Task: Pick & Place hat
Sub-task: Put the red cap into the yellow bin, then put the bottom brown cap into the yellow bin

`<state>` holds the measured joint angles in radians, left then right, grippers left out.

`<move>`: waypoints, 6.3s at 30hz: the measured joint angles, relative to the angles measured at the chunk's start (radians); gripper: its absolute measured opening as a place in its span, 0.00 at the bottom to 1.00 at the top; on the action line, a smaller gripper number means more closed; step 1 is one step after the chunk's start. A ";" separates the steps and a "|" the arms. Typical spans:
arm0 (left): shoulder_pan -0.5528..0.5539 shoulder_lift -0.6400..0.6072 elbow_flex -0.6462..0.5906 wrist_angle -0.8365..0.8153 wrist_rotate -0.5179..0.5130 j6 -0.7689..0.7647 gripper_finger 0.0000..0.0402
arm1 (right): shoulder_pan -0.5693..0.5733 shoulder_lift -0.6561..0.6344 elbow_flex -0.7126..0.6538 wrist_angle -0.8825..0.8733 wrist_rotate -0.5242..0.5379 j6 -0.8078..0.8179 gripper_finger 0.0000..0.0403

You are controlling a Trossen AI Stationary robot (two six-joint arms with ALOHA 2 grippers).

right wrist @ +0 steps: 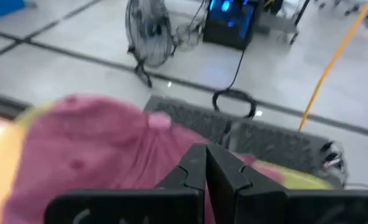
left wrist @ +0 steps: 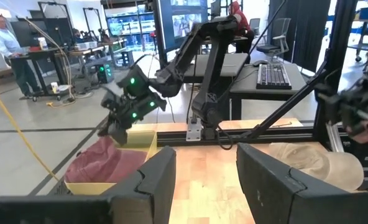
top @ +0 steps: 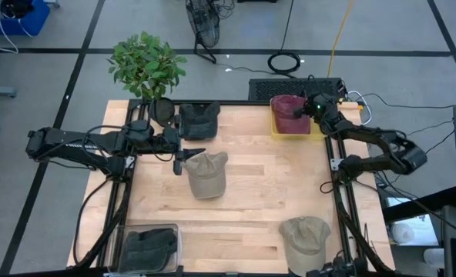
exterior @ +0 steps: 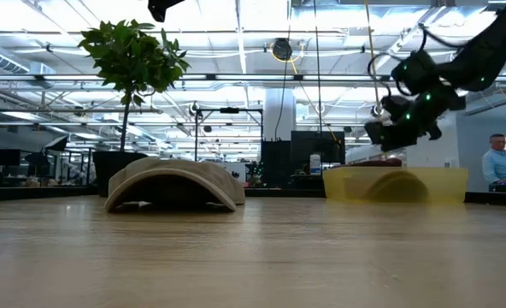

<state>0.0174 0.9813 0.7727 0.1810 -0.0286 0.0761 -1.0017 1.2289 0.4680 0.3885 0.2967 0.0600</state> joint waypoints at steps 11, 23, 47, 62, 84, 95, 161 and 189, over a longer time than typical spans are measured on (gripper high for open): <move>0.000 0.000 0.000 -0.001 0.000 0.016 0.43 | -0.078 0.224 -0.008 0.107 -0.126 0.045 0.00; 0.001 0.000 0.000 -0.009 0.000 0.004 0.43 | 0.013 -0.235 -0.006 -0.044 -0.171 0.053 0.00; 0.001 0.000 0.000 0.002 0.000 0.046 0.43 | 0.063 0.137 -0.029 0.194 -0.068 0.006 0.00; 0.000 0.000 0.000 -0.024 0.000 -0.007 0.43 | 0.198 -0.208 -0.026 0.145 -0.368 0.097 0.00; 0.002 0.000 0.000 -0.021 -0.018 -0.007 0.43 | 0.639 -0.266 -0.027 -0.320 -0.876 0.105 0.00; 0.002 0.000 0.000 -0.023 -0.019 -0.006 0.43 | 0.890 -0.291 -0.019 -0.244 -0.635 0.130 0.01; 0.002 0.000 0.000 -0.027 -0.024 -0.015 0.43 | 1.859 -0.029 0.149 -0.507 -0.507 1.142 0.31; 0.001 0.000 0.000 -0.029 -0.024 -0.074 0.43 | 1.890 0.143 0.148 -0.475 -0.512 1.156 0.24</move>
<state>0.0181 0.9813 0.7723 0.1520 -0.0525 0.0025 0.8883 1.3718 0.6163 -0.0870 -0.2150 1.2157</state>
